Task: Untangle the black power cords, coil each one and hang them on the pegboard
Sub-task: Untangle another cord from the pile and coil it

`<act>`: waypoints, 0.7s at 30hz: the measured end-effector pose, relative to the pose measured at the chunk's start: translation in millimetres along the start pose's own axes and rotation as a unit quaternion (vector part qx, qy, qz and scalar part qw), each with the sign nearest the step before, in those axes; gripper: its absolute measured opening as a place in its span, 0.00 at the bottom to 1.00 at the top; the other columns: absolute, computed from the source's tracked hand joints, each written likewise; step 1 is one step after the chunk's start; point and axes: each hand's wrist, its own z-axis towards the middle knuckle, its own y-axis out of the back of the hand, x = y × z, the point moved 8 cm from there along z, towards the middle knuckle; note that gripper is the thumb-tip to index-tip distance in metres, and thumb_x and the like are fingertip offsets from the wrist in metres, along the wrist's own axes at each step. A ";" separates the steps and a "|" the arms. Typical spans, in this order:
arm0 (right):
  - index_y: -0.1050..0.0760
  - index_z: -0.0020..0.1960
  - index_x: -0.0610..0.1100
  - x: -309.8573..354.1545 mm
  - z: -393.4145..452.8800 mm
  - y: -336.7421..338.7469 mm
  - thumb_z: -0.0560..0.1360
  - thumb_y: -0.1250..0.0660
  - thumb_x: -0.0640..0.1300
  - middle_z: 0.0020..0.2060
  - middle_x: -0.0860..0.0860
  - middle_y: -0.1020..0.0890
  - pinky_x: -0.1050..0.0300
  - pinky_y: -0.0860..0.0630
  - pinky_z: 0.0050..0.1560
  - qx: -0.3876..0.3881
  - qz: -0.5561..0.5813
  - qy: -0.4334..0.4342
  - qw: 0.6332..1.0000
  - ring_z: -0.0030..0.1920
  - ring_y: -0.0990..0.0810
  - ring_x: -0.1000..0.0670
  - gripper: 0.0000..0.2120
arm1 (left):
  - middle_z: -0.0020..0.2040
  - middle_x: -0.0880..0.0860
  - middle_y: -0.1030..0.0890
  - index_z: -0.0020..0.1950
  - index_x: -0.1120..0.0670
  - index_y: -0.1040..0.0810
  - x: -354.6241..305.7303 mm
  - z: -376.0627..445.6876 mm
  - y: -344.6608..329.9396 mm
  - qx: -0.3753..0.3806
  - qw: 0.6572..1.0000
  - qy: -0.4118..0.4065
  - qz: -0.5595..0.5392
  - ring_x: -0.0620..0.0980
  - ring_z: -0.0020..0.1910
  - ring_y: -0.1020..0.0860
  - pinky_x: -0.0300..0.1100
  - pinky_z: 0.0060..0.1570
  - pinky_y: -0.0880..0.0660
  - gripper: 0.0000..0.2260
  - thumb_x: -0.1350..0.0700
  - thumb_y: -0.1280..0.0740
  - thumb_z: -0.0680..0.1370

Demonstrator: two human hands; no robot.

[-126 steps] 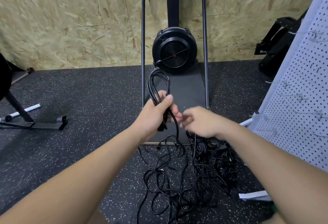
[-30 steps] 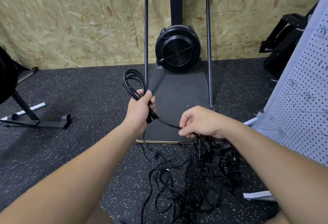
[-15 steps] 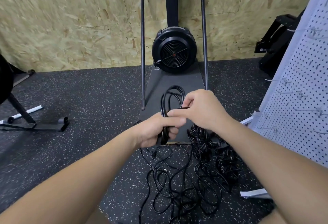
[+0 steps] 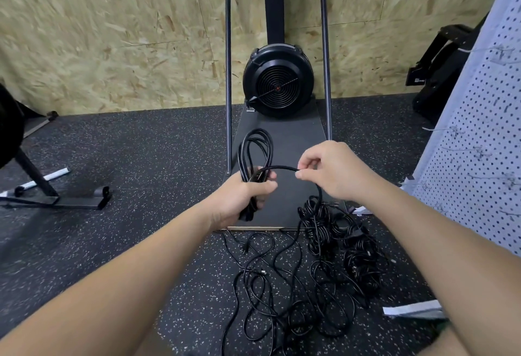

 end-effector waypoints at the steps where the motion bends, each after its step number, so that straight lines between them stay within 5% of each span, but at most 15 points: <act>1: 0.16 0.44 0.52 4.7 -1.0 3.1 0.79 0.22 0.50 0.38 0.53 0.15 0.53 0.21 0.44 -0.002 0.014 -0.002 1.000 0.36 0.17 0.56 0.06 | 0.43 0.47 0.22 0.64 0.58 0.20 0.2 -2.1 1.8 -0.007 0.999 0.003 0.044 0.47 0.39 0.26 0.42 0.42 0.27 0.15 0.59 0.22 0.80; 5: 0.17 0.50 0.46 24.9 -7.8 6.9 0.84 0.28 0.48 0.34 0.45 0.14 0.47 0.19 0.45 0.012 0.178 -0.022 0.984 0.31 0.15 0.49 0.07 | 0.57 0.50 0.16 0.67 0.57 0.21 -0.4 -13.4 -19.7 0.065 0.980 0.002 0.187 0.45 0.52 0.19 0.41 0.55 0.25 0.24 0.52 0.18 0.77; 7: 0.17 0.51 0.44 31.1 -9.0 6.9 0.84 0.28 0.47 0.33 0.45 0.15 0.47 0.18 0.47 -0.010 0.226 -0.029 0.974 0.32 0.14 0.47 0.07 | 0.62 0.51 0.15 0.65 0.55 0.22 0.2 -17.2 -36.9 0.086 0.978 -0.002 0.191 0.41 0.55 0.18 0.36 0.54 0.24 0.19 0.54 0.20 0.79; 10: 0.18 0.50 0.44 29.6 -8.1 14.0 0.84 0.28 0.46 0.34 0.47 0.15 0.54 0.19 0.43 -0.087 0.222 -0.048 0.970 0.32 0.12 0.48 0.06 | 0.46 0.49 0.18 0.55 0.54 0.22 -8.9 -16.8 -50.1 0.063 0.979 -0.043 0.188 0.46 0.45 0.22 0.41 0.49 0.26 0.09 0.51 0.26 0.85; 13: 0.19 0.48 0.46 32.4 -7.6 31.0 0.83 0.26 0.46 0.36 0.49 0.15 0.60 0.21 0.37 -0.150 0.163 -0.012 0.975 0.29 0.14 0.51 0.06 | 0.40 0.56 0.22 0.47 0.61 0.25 -22.3 -18.8 -55.3 0.068 0.967 -0.069 0.235 0.46 0.35 0.26 0.40 0.39 0.30 0.18 0.47 0.32 0.88; 16: 0.18 0.47 0.45 28.1 -7.9 35.7 0.80 0.23 0.45 0.35 0.48 0.15 0.60 0.21 0.36 -0.158 0.176 -0.010 0.972 0.28 0.15 0.50 0.07 | 0.44 0.68 0.20 0.46 0.61 0.26 -25.5 -26.0 -65.2 0.108 0.970 -0.081 0.201 0.48 0.45 0.14 0.38 0.48 0.21 0.17 0.52 0.35 0.90; 18: 0.19 0.47 0.44 24.4 -9.0 35.4 0.78 0.20 0.45 0.35 0.48 0.15 0.61 0.21 0.34 -0.165 0.186 -0.021 0.968 0.28 0.15 0.48 0.09 | 0.38 0.60 0.25 0.47 0.59 0.28 -18.9 -25.9 -70.0 0.119 0.978 -0.074 0.156 0.58 0.43 0.18 0.43 0.49 0.21 0.14 0.54 0.36 0.90; 21: 0.18 0.49 0.43 14.9 -9.4 36.1 0.77 0.19 0.48 0.38 0.47 0.15 0.63 0.20 0.34 -0.180 0.231 -0.039 0.955 0.31 0.13 0.48 0.11 | 0.36 0.53 0.31 0.47 0.59 0.31 -14.3 -19.3 -66.1 0.081 0.985 -0.074 0.132 0.54 0.34 0.29 0.45 0.39 0.27 0.14 0.54 0.35 0.90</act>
